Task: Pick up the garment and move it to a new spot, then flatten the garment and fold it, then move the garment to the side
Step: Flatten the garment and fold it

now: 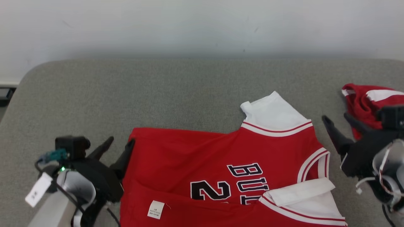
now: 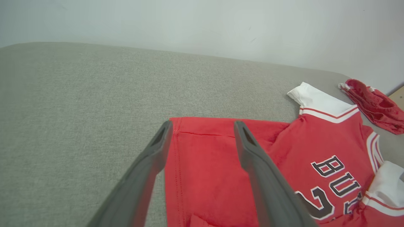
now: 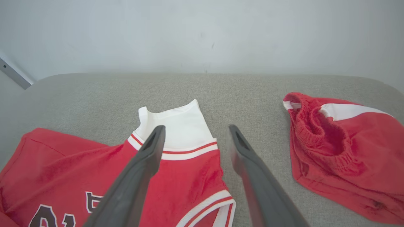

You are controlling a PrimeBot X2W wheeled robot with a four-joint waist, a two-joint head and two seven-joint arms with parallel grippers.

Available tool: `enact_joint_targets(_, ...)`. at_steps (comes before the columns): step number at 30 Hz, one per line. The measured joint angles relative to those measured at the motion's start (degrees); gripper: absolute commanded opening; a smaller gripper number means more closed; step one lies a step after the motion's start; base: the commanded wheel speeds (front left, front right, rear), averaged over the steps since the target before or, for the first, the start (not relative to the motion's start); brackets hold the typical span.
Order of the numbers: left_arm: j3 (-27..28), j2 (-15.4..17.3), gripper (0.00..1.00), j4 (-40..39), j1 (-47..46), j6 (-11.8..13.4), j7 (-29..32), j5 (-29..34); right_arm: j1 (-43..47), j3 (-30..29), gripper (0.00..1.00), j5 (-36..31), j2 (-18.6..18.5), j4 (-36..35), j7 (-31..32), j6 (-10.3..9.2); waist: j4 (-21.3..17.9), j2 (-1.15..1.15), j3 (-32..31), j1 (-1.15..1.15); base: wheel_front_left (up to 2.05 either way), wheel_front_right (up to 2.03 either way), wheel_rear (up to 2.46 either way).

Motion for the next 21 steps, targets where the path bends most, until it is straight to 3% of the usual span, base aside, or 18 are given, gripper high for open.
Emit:
enact_joint_targets(8,-0.1,-2.3,1.00,6.8,-9.5,-1.3,2.1,-0.7,-12.1,2.6,1.00,-1.9,0.5,7.6,2.7,0.79,0.8,0.00,5.8,0.01,0.00,0.00,0.00)
enact_joint_targets(21,-1.7,-5.7,1.00,15.9,-19.5,-2.3,3.2,0.0,-28.8,7.3,1.00,-5.5,4.8,20.1,5.1,2.32,2.8,0.01,14.1,0.01,0.00,0.00,0.00)
